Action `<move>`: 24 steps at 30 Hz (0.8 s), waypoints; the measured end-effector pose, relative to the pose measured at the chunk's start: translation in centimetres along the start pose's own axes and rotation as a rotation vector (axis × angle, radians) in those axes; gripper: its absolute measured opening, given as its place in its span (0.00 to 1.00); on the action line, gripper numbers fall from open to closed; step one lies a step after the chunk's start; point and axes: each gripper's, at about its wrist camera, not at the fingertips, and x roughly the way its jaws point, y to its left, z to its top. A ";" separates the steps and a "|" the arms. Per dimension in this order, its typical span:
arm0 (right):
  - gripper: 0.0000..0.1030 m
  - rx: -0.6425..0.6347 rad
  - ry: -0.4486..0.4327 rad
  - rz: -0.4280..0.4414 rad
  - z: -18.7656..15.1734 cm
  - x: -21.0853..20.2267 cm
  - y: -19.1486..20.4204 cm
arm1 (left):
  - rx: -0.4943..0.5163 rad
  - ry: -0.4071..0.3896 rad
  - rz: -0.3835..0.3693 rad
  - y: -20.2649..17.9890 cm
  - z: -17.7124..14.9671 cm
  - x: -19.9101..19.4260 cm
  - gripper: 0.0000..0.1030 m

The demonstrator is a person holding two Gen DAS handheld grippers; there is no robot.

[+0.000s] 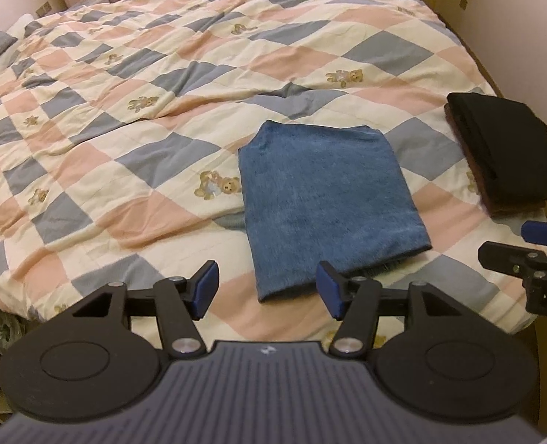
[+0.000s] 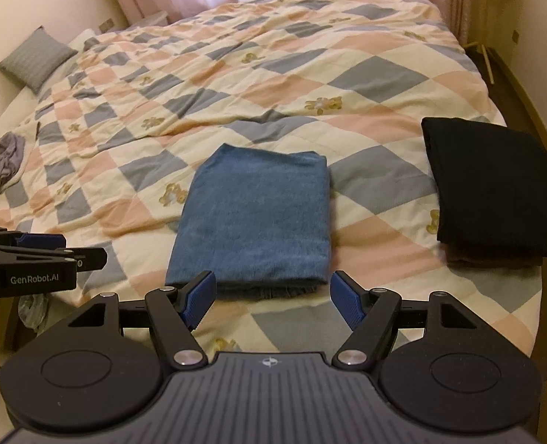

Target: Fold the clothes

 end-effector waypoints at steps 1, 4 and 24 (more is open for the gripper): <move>0.71 0.004 0.005 -0.004 0.4 0.5 0.0 | 0.005 0.008 -0.002 0.2 0.5 0.6 0.53; 0.71 0.022 0.023 -0.019 1.7 2.2 -0.1 | 0.020 0.030 -0.006 0.7 1.9 2.2 0.53; 0.71 0.039 0.125 -0.050 8.3 10.1 0.7 | 0.029 0.129 -0.002 3.0 6.5 8.3 0.54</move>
